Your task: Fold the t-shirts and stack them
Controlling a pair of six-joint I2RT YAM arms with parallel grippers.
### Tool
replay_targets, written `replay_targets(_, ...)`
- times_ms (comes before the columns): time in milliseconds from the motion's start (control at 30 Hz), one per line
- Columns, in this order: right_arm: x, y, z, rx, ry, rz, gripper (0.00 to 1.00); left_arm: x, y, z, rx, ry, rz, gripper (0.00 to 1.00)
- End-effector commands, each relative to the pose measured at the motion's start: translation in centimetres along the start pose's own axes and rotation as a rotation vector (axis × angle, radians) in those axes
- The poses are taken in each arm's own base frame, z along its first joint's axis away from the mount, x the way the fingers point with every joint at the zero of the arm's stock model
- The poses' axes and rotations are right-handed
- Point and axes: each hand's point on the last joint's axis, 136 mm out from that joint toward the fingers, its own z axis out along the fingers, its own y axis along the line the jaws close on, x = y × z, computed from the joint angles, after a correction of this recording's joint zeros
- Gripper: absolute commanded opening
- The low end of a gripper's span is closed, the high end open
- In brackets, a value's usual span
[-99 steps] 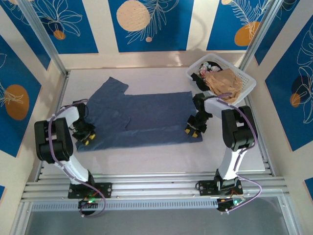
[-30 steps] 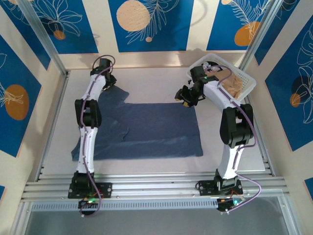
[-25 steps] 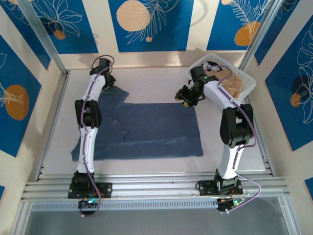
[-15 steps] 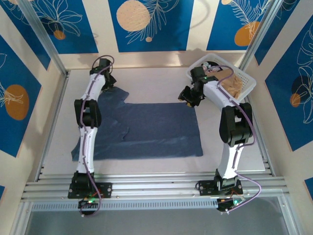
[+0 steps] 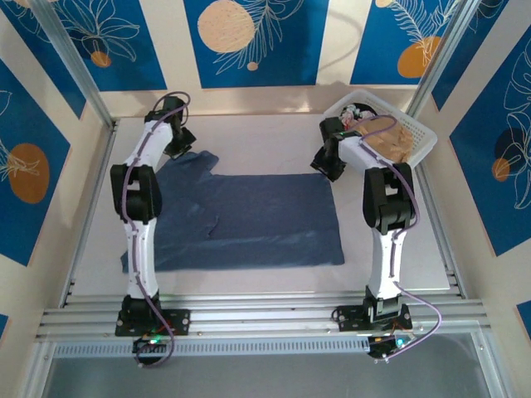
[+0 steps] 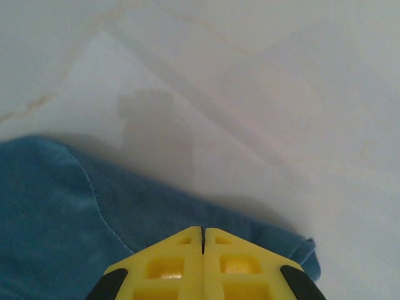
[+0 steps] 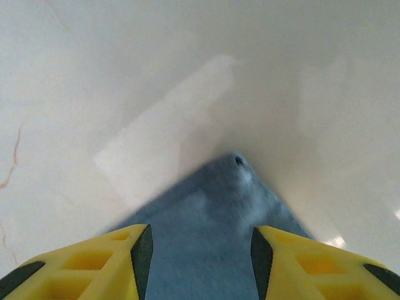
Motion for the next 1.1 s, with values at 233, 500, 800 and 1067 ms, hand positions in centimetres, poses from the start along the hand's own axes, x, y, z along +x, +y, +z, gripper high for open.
replay_targets(233,-2.0,-1.7,1.7,0.155,-0.041,-0.05,0.45,2.1,-0.6,-3.7,0.057,0.053,0.025,0.0)
replay_targets(500,-1.7,-1.8,1.8,0.177,-0.034,-0.127,0.46,2.5,-0.8,-4.1,0.073,0.066,0.033,0.0)
replay_targets(800,-1.7,-1.2,3.5,0.169,0.013,-0.173,0.34,2.6,-0.6,-3.9,0.065,0.072,0.038,0.0)
replay_targets(1067,-1.8,0.1,2.2,0.139,-0.018,-0.226,0.0,3.6,0.9,-6.4,0.027,0.084,0.065,0.0)
